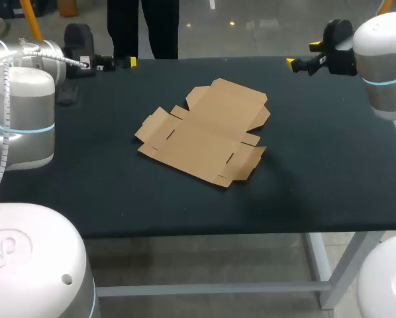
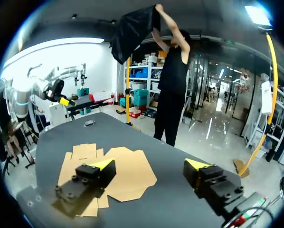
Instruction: Assemble the packaging by folding the flat box into shape, placing the metal phone stand inside, and closing the box properly
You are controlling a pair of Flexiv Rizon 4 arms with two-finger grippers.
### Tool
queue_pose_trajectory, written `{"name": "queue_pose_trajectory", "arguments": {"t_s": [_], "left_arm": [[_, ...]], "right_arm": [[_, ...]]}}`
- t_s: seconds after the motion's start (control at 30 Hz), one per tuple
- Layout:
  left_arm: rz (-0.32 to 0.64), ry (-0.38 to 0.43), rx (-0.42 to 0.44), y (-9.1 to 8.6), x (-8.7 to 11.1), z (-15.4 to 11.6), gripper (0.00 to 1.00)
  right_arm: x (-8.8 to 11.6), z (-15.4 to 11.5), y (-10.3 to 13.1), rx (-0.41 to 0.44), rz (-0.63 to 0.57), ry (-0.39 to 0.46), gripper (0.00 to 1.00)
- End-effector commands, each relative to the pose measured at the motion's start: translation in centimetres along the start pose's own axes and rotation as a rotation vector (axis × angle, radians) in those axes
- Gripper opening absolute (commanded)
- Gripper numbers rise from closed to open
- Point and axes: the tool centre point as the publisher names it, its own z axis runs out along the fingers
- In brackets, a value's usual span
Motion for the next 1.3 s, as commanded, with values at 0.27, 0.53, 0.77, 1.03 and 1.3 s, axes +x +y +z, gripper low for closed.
{"name": "queue_pose_trajectory", "arguments": {"t_s": [0.27, 0.53, 0.77, 1.03, 1.3], "left_arm": [[-0.08, -0.032, -0.359, 2.4, 1.4, -2.5, 1.0], [-0.182, -0.049, -0.48, 5.2, 1.2, -3.3, 1.0], [-0.258, -0.046, -0.543, 6.1, 1.0, -3.9, 1.0], [-0.258, -0.046, -0.543, 6.1, 1.0, -3.9, 1.0], [-0.258, -0.046, -0.543, 6.1, 1.0, -3.9, 1.0]], "right_arm": [[0.4, -2.9, -1.7, 0.327, 0.271, 0.038, 1.0], [1.7, -4.3, -3.6, 0.459, 0.383, 0.016, 1.0], [2.7, -5.3, -4.7, 0.515, 0.403, 0.012, 1.0], [2.7, -5.3, -4.7, 0.515, 0.403, 0.012, 1.0], [2.7, -5.3, -4.7, 0.515, 0.403, 0.012, 1.0]]}}
